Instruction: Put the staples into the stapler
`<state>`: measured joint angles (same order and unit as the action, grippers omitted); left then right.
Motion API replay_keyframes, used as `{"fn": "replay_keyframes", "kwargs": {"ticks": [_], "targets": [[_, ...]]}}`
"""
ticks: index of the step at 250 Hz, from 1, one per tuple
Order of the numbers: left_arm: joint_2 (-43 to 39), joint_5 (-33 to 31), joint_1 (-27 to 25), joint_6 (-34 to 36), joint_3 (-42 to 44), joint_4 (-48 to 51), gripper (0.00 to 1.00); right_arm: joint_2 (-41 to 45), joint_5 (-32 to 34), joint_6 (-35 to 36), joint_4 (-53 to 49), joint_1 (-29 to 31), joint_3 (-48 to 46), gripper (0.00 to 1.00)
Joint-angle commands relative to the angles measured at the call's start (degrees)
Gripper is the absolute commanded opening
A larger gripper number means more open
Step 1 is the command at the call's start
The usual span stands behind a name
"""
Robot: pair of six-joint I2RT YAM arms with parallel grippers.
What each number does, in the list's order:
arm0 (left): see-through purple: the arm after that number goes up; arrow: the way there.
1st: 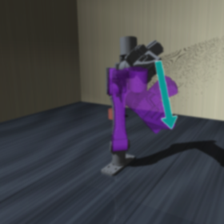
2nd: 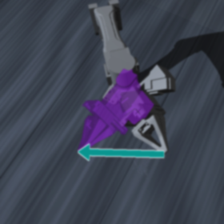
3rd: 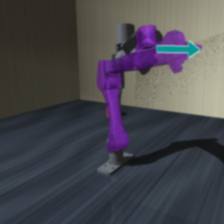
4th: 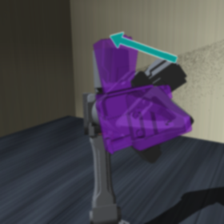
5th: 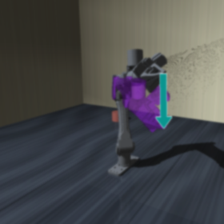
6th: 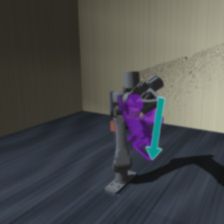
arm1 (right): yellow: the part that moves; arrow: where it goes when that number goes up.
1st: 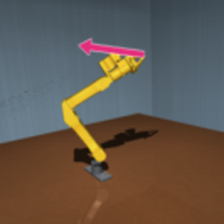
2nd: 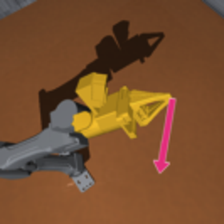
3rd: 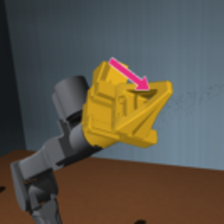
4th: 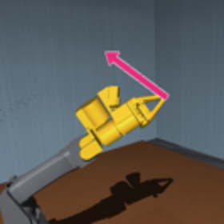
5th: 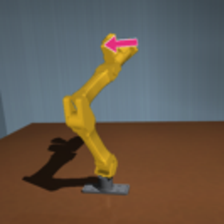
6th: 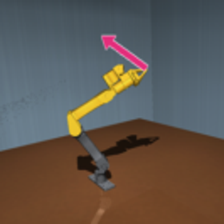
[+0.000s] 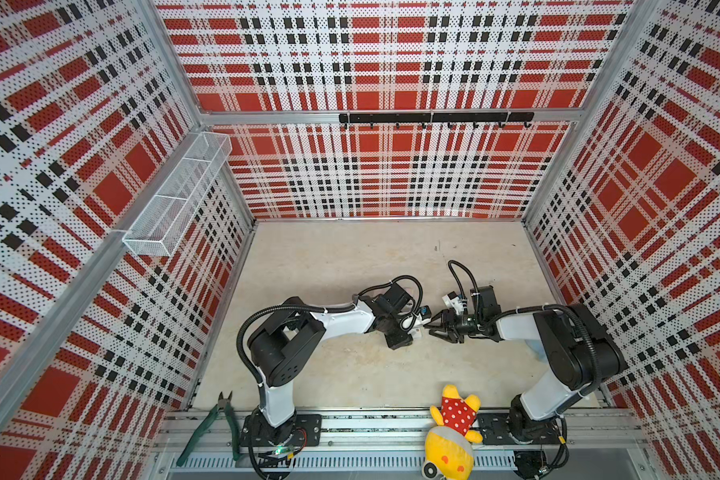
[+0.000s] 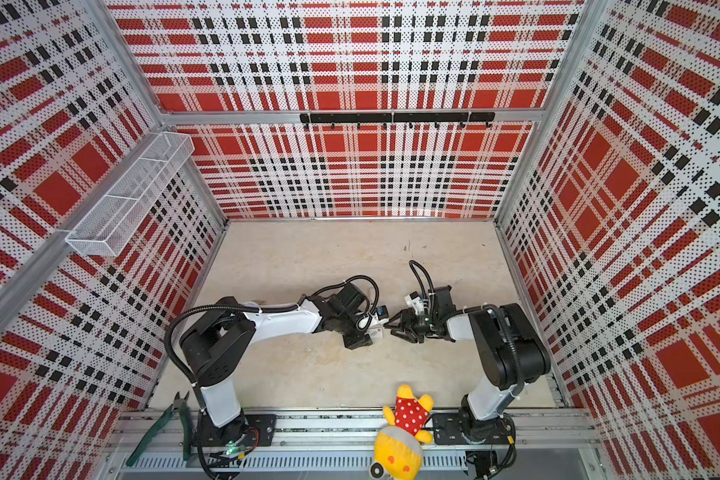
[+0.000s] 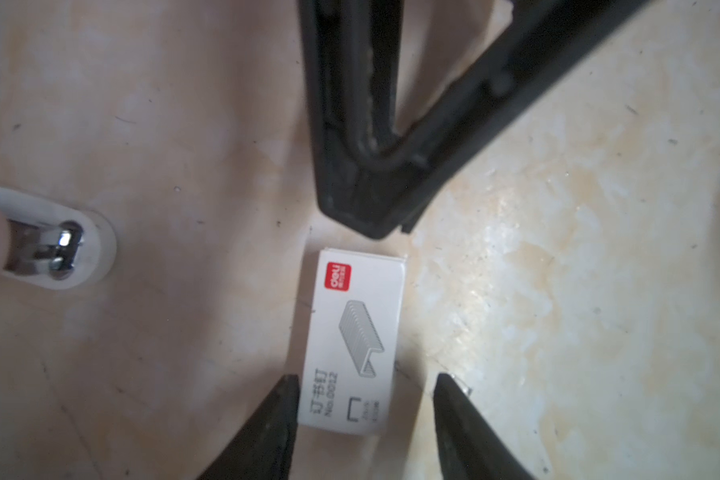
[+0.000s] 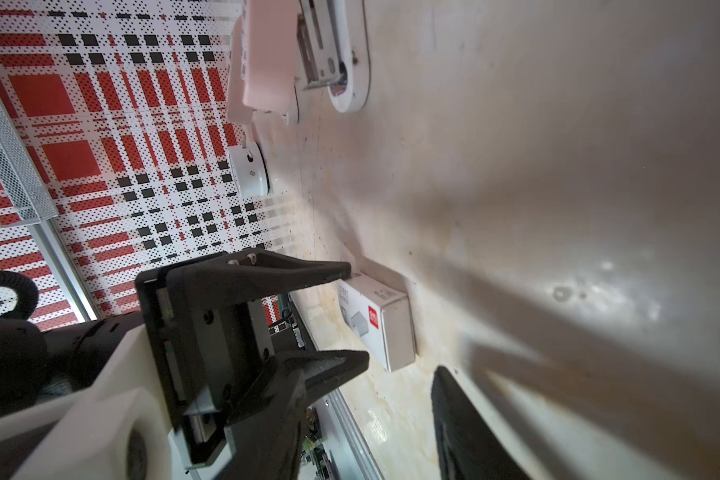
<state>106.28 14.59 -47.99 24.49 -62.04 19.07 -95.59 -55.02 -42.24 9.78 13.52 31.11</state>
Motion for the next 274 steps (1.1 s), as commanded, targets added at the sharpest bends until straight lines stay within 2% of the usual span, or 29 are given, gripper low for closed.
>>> {"fn": "replay_keyframes", "kwargs": {"ticks": [1, 99, 146, 220, 274], "targets": [[1.42, 0.20, 0.43, 0.69, -1.22, -0.26, 0.58, -1.26, -0.31, -0.57, 2.88, 0.54, 1.14, 0.49], [1.91, 1.93, 0.95, 1.34, -1.20, -0.40, 0.47, -2.19, -0.43, -1.00, 3.21, 1.42, 1.93, 0.47], [2.09, 2.20, 0.97, 1.79, -0.95, -0.70, 0.47, -2.47, -0.35, -1.36, 3.23, 2.43, 2.70, 0.47], [2.53, 2.37, 1.05, 2.10, -1.06, -1.05, 0.41, -3.92, -0.61, -1.81, 3.87, 3.92, 3.19, 0.46], [2.96, 2.39, 0.96, 2.40, -1.28, -1.32, 0.41, -4.67, -0.78, -2.45, 5.15, 4.06, 2.85, 0.46]]}}
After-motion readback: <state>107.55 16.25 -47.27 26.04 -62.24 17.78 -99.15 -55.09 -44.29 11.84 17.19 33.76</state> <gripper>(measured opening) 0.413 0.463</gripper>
